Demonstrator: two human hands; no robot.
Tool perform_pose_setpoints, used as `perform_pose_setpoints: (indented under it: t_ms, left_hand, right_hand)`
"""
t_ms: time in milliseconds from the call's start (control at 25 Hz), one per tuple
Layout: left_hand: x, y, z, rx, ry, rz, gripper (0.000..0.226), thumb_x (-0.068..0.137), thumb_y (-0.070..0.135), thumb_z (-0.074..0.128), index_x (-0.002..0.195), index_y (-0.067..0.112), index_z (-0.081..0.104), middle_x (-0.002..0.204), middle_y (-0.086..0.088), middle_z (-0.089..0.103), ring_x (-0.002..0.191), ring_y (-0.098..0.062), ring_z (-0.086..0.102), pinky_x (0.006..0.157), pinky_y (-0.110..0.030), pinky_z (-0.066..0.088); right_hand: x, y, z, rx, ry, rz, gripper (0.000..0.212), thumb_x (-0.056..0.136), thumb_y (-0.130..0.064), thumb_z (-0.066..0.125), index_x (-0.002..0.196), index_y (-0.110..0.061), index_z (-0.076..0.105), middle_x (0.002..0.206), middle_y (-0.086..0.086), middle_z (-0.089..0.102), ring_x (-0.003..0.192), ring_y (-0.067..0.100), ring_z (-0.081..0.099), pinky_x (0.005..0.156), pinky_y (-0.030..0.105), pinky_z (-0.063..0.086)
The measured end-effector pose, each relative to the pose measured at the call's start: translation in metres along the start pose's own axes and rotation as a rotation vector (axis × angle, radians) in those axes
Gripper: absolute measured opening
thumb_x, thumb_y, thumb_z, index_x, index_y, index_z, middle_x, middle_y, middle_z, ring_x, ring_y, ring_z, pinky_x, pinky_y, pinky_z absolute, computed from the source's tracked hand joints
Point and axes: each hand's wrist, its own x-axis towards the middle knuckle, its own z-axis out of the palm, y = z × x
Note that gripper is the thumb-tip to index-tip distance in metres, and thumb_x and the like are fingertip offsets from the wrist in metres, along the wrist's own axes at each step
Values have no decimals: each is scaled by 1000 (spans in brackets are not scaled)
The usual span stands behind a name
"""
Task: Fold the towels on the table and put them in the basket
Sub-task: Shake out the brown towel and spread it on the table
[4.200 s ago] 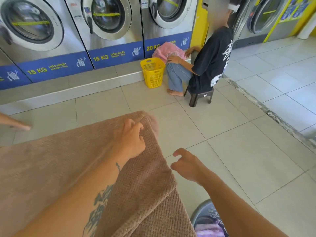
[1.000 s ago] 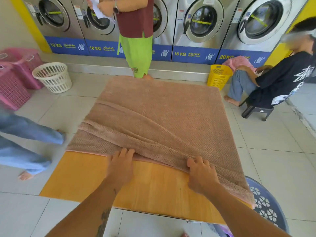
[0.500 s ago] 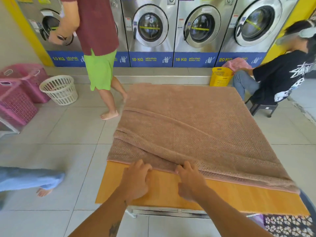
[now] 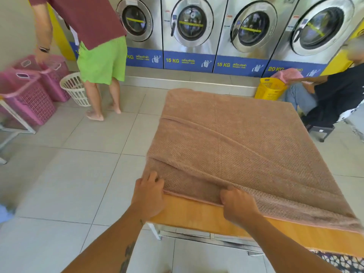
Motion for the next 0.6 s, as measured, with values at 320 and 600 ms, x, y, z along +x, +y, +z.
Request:
perform_pose_setpoints:
  t_ms: [320,600]
  left_hand:
    - [-43,-32,-14,-24,-49,-31,4,88,26,40,90,25,44,68,7,52,63,-17,47,68,-33,39]
    - [-76,-56,-16,-250,-92,-72,13,83,36,47,94,29,47,85,13,54,74,-15,52,66,-26,41]
  right_hand:
    - [-6,-63,17,52,-64,-246,36,85,-16,54,120,-23,48,120,2,46,113,27,47,84,38,44]
    - [0,-57,4,170,-132,-292,21,85,-24,50,105,-27,55,107,-3,54,96,20,53,84,37,49]
